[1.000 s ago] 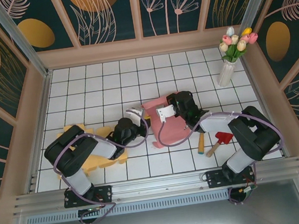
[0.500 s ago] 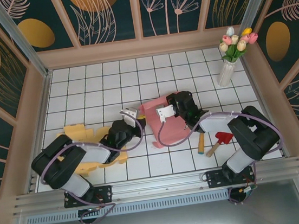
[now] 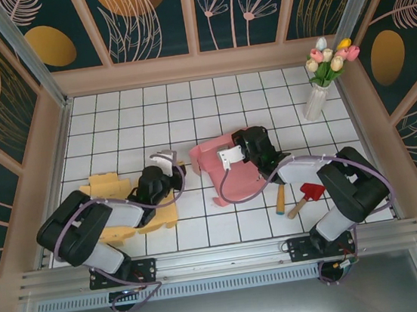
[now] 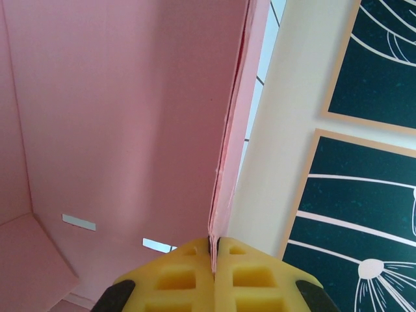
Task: Fold the paper box
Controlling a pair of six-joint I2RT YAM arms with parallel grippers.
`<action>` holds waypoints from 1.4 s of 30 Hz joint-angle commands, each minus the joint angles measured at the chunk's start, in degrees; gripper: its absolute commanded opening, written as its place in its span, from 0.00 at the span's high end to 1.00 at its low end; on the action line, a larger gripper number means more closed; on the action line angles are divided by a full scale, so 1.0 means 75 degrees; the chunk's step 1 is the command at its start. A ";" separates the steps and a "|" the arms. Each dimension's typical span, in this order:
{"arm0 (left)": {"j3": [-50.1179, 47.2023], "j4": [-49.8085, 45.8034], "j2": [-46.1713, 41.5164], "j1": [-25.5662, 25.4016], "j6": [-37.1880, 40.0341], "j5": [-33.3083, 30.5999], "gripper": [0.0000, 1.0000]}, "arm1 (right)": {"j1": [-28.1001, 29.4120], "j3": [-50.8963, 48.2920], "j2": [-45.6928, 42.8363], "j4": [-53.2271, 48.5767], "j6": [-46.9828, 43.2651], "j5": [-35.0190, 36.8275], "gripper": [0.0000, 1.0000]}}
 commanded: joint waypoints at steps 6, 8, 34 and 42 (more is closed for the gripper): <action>0.0391 0.1011 0.0456 0.0018 0.0361 0.1372 1.00 | 0.0046 -0.0035 0.0035 -0.0996 -0.0163 -0.0046 1.00; 0.0604 0.0746 0.0621 0.0019 0.0458 0.1293 1.00 | 0.0042 -0.0034 0.0052 -0.1008 -0.0158 -0.0035 1.00; 0.0738 0.1176 0.1114 0.0009 0.0547 0.2941 1.00 | 0.0048 -0.0020 0.0281 -0.0981 -0.0107 0.0024 1.00; 0.0114 0.0438 -0.0072 0.0011 0.0922 0.1093 1.00 | 0.0044 -0.0034 0.0269 -0.1067 -0.0119 0.0066 1.00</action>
